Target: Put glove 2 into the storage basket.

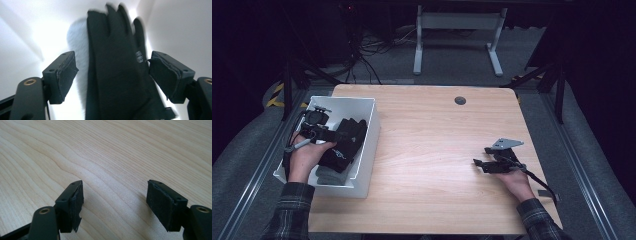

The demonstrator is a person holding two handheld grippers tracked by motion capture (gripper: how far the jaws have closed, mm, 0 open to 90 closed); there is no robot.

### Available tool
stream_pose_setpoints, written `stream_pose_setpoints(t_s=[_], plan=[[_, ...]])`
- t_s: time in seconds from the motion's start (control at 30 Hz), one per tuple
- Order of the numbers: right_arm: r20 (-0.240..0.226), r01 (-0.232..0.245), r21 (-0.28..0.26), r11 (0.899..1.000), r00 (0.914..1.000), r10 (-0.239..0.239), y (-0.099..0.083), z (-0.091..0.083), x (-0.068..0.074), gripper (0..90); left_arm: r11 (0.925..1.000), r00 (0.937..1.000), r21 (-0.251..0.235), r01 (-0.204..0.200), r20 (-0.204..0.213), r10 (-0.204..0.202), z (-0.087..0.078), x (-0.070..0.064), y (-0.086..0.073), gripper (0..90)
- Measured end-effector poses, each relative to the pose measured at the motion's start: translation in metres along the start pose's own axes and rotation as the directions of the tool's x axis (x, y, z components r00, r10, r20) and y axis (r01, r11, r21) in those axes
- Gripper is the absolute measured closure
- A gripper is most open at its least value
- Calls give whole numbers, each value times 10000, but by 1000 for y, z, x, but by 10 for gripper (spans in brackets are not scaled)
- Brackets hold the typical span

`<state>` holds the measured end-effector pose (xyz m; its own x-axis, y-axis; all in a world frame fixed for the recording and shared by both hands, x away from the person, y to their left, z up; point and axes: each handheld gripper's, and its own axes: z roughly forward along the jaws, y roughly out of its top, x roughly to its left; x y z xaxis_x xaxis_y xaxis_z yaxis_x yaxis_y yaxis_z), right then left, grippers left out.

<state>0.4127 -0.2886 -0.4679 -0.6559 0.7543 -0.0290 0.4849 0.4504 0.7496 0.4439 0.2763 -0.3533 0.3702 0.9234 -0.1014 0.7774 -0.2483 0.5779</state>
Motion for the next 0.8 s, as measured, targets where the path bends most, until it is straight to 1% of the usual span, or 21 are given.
stream_pose_setpoints(t_s=[0.07, 0.17, 0.23, 0.3, 0.33, 0.37, 0.4, 0.53, 0.67, 0.7, 0.73, 0.77, 0.8], plan=[[-3, 0, 0, 10000, 10000, 0, 0, 0, 0, 304, 9996, 9999, -228, -141, 94, 143, -4, -6, 2, 230], [-2, 1, 1, 10000, 10000, -1, 0, 0, 0, 304, 9984, 9988, -487, -285, 385, 304, -9, -15, 6, 230], [-3, -1, 2, 10000, 10000, 1, 0, 0, 0, 304, 9965, 9969, -695, -456, 610, 498, -13, -23, 9, 230], [-3, 2, 1, 10000, 10000, -2, 0, 0, 0, 304, 9942, 9933, -887, -607, 930, 690, -16, -31, 12, 231], [-3, 2, 1, 10000, 10000, -2, 0, 0, 0, 304, 9924, 9914, -986, -739, 1008, 838, -17, -37, 14, 231], [-3, 2, 1, 10000, 10000, -2, 0, 0, 0, 304, 9924, 9914, -986, -739, 1008, 838, -17, -37, 14, 231], [0, 12, 2, 10000, 10000, -12, 0, 0, 0, 304, 9909, 9894, -1047, -847, 1092, 961, -18, -43, 15, 231], [-1, 7, 3, 10000, 10000, -7, 0, 0, 0, 303, 9826, 9772, -1316, -1310, 1498, 1503, -17, -68, 21, 231], [-2, 9, 4, 10000, 10000, -9, 0, 0, 0, 302, 9757, 9650, -1526, -1570, 1864, 1844, -14, -93, 26, 231], [-19, 13, -1, 10000, 10000, -13, 0, 0, 0, 301, 9716, 9589, -1595, -1746, 1966, 2046, -12, -104, 28, 231], [-19, 13, -1, 10000, 10000, -13, 0, 0, 0, 301, 9716, 9589, -1595, -1746, 1966, 2046, -12, -104, 28, 231], [-20, 15, -1, 10000, 10000, -15, 0, 0, 0, 299, 9688, 9541, -1643, -1856, 2059, 2177, -10, -113, 29, 230], [-20, 15, -1, 10000, 10000, -15, 0, 0, 0, 299, 9682, 9509, -1674, -1861, 2173, 2204, -9, -118, 29, 230]])
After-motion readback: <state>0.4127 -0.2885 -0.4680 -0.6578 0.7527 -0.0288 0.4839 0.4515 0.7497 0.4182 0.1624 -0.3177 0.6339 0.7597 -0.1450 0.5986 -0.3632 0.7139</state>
